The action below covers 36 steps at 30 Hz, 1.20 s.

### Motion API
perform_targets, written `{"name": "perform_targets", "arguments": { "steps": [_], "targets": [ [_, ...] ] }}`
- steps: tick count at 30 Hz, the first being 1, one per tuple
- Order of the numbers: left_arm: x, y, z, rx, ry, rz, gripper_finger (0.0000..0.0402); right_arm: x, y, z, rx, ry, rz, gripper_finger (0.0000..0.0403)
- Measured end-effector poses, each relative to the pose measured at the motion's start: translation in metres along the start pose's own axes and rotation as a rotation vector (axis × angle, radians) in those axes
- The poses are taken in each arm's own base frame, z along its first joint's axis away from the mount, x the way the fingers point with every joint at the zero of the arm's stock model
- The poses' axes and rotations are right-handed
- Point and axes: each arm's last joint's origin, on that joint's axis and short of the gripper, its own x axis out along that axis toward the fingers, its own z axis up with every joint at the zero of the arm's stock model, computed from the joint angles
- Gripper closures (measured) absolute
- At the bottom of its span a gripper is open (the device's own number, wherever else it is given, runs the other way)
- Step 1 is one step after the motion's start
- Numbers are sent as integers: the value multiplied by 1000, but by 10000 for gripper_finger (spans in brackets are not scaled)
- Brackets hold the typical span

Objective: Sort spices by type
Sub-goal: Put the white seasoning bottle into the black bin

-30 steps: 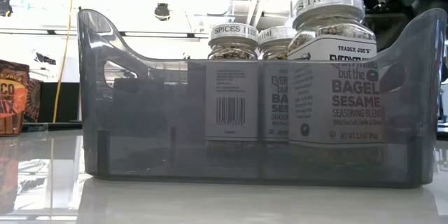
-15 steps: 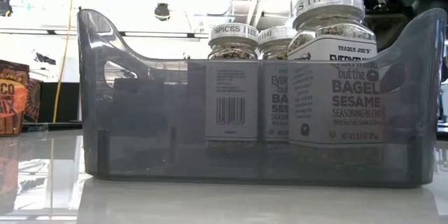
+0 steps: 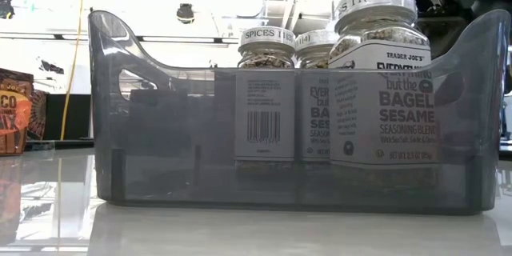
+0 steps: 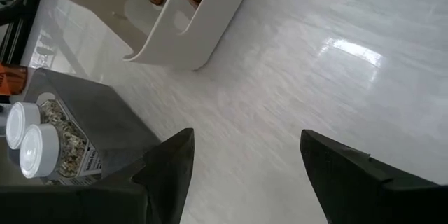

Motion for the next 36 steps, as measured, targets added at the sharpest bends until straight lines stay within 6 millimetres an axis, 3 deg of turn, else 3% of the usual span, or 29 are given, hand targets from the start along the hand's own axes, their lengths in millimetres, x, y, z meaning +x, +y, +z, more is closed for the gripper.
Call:
{"name": "perform_targets", "arguments": {
  "steps": [4,8,13,17,24,31,36],
  "targets": [
    [-22,15,0,-109,0,13,209,0,0,0,5,-1,4,117],
    [-58,38,-3,-226,-38,58,209,0,1,0,60,-1,7,117],
    [-105,74,-2,-469,-220,93,209,0,1,0,82,-1,7,117],
    [-129,95,10,-518,-424,84,209,0,1,0,85,-1,12,117],
    [-136,116,72,-389,-643,40,209,0,1,0,85,-1,12,117],
    [-116,135,124,-315,-502,91,209,0,1,0,84,-1,11,117],
    [-97,134,136,-289,-333,80,209,0,1,0,81,-1,10,117]
  ]
}}
